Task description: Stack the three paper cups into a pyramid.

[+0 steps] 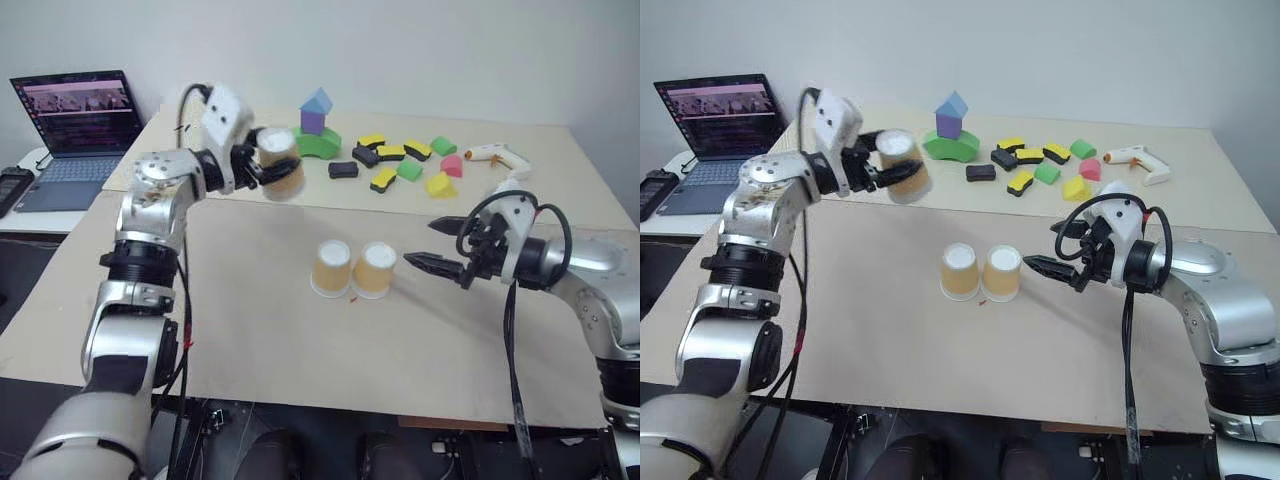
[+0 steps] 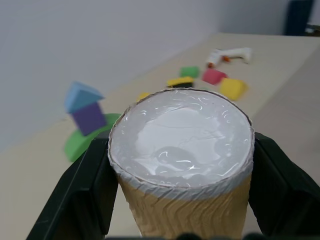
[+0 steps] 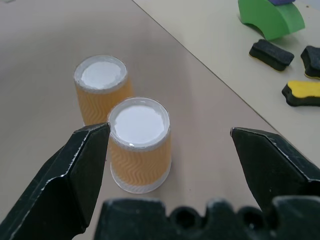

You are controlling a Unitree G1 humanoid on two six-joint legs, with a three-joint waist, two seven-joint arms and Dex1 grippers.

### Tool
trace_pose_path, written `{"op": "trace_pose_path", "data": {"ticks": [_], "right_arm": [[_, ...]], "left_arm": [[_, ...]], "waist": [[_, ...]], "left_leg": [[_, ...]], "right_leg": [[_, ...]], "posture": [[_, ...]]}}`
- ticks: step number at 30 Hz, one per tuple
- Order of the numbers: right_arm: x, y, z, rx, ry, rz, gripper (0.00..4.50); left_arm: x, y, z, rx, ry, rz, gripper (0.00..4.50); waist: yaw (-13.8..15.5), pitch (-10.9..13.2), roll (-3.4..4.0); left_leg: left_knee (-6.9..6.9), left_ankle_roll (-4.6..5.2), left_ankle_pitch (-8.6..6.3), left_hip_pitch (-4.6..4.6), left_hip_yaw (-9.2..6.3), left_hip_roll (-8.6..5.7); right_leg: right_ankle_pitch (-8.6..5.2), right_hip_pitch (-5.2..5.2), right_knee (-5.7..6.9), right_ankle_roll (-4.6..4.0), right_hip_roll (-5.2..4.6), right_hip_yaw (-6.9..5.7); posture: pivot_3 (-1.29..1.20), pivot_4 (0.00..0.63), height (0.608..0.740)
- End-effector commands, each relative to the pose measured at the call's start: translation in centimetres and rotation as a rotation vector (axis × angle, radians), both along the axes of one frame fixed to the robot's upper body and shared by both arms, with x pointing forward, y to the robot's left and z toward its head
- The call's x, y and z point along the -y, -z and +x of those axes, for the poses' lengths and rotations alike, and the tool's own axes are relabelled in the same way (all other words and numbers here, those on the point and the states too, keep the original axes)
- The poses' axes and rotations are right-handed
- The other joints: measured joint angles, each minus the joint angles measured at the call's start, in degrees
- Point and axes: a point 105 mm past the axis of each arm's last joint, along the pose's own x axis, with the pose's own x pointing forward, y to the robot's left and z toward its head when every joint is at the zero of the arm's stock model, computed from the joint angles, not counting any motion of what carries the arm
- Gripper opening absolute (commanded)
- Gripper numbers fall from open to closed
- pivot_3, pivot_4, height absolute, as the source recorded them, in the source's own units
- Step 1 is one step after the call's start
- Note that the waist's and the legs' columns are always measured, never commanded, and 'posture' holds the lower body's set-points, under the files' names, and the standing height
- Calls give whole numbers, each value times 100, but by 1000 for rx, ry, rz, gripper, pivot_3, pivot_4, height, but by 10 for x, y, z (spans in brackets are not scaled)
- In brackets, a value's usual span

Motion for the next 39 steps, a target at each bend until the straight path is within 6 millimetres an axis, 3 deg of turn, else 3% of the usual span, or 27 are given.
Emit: {"op": "trace_pose_path", "data": {"ticks": [1, 5, 10, 17, 39], "right_arm": [[3, -14, -2, 81, 23, 7, 4500], [5, -7, -6, 77, 54, 25, 4500], [10, -3, -10, 82, 98, 38, 4500], [14, -2, -13, 91, 133, 52, 4500], [19, -5, -19, 100, 145, 47, 4500]], "left_arm": [[28, -13, -25, 2, 264, 30, 3428], [50, -5, -37, -10, 403, 103, 3428], [67, -16, -40, -24, 472, 63, 3428], [87, 0, -43, -73, 540, 73, 3428], [94, 17, -38, -85, 528, 113, 3428]], "waist": [[-6, 1, 0], [-14, 1, 0], [0, 2, -1], [-3, 2, -2], [4, 2, -2]], "left_leg": [[5, 0, 0, -3, -1, 1], [30, 0, 0, -6, -8, 11], [41, 0, 0, -5, -12, 11], [40, 2, -1, -7, -16, 12], [43, 16, -9, -12, -21, 13]], "right_leg": [[0, -1, 1, 1, 0, -3], [-1, 2, 7, 1, 11, -3], [0, 4, 7, 1, 10, 4], [0, 4, 18, 2, 12, 6], [0, 3, 21, 2, 10, 8]], "posture": [[0, 150, 740], [0, 150, 740], [0, 150, 740], [0, 150, 740], [0, 150, 740]]}}
